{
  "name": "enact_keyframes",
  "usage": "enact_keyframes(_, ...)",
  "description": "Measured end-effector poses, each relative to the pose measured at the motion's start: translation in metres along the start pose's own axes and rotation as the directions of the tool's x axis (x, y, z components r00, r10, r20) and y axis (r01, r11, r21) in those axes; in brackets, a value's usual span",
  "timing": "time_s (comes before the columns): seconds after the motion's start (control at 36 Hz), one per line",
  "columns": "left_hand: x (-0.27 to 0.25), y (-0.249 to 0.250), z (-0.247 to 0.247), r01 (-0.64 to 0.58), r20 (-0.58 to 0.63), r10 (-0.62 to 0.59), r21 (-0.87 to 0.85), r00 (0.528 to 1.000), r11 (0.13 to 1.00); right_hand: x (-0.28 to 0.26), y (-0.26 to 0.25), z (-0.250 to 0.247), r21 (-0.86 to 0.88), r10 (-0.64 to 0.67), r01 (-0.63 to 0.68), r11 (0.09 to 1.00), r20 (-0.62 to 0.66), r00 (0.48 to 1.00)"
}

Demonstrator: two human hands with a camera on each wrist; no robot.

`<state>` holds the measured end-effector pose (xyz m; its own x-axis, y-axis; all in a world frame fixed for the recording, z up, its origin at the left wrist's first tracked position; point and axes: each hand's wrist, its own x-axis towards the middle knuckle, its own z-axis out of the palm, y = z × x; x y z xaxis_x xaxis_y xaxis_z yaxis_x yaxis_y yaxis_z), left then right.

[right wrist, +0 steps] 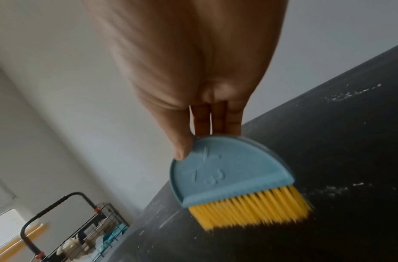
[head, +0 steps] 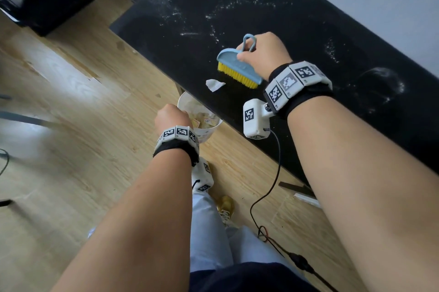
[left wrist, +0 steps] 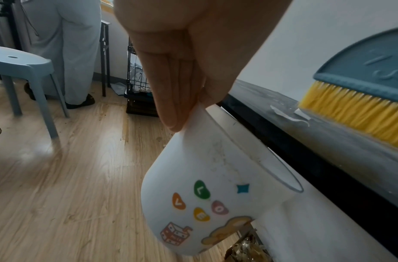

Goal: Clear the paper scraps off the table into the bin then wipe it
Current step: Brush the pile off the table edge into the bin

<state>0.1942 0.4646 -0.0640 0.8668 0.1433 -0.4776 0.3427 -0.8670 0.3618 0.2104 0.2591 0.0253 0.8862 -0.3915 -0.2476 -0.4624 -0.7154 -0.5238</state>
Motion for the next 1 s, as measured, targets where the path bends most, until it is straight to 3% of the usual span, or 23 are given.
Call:
enact_keyframes(0.14,0.001,-0.002,0.000,-0.003,-0.009,0.003,0.002,1.000,1.000,0.007,0.010,-0.008,0.009,0.074,-0.074,0.997,-0.206,0.976)
enact_keyframes(0.28,0.004,-0.004,0.001,-0.001,-0.012,0.001,0.012,1.000,1.000,0.019,0.010,-0.002,0.118,0.192,-0.163,0.980,-0.309,0.932)
enact_keyframes(0.42,0.009,-0.005,0.002,0.006,-0.011,-0.006,0.029,1.000,1.000,0.034,0.021,0.006,0.341,0.407,-0.295,0.893,-0.328,0.852)
enact_keyframes(0.61,0.018,-0.003,0.000,0.015,-0.011,-0.015,0.031,1.000,0.999,0.055,0.038,0.007,0.274,0.498,-0.430,0.860,-0.275,0.822)
enact_keyframes(0.72,0.021,-0.001,0.002,0.026,-0.002,-0.026,0.031,1.000,0.999,0.066,0.039,0.007,0.199,0.482,-0.443,0.874,-0.243,0.842)
enact_keyframes(0.92,0.025,-0.002,0.005,0.045,0.001,-0.045,0.040,0.999,0.998,0.077,0.016,0.010,0.021,0.319,-0.321,0.947,-0.171,0.932)
enact_keyframes(1.0,0.025,-0.002,0.005,0.046,-0.001,-0.046,0.040,0.999,0.998,0.076,0.009,0.013,-0.009,0.281,-0.286,0.958,-0.159,0.947)
